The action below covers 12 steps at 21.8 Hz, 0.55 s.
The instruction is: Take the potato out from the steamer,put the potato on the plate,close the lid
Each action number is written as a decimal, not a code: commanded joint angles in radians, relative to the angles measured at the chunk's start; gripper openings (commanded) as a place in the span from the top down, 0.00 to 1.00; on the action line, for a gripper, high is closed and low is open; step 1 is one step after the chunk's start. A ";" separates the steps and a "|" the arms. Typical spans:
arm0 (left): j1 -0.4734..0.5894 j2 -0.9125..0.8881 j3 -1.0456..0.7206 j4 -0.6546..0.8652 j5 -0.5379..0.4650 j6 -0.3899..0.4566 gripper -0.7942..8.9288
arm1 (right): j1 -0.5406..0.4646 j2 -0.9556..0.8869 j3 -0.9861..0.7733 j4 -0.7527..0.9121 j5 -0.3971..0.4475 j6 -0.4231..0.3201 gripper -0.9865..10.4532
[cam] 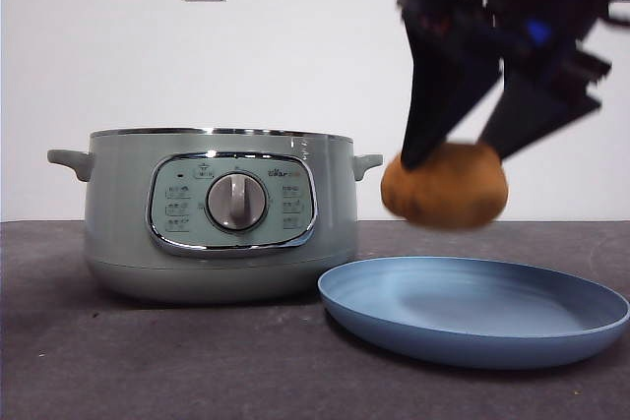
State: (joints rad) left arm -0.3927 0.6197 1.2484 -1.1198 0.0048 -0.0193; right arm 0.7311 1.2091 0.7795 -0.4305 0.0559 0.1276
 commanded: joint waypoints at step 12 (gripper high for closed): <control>0.001 -0.007 0.003 0.056 0.004 0.004 0.93 | -0.098 0.062 -0.172 0.206 -0.005 0.014 0.92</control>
State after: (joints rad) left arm -0.3927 0.6197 1.2484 -1.1194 0.0082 -0.0189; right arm 0.6357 1.2633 0.6220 -0.2317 0.0528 0.1326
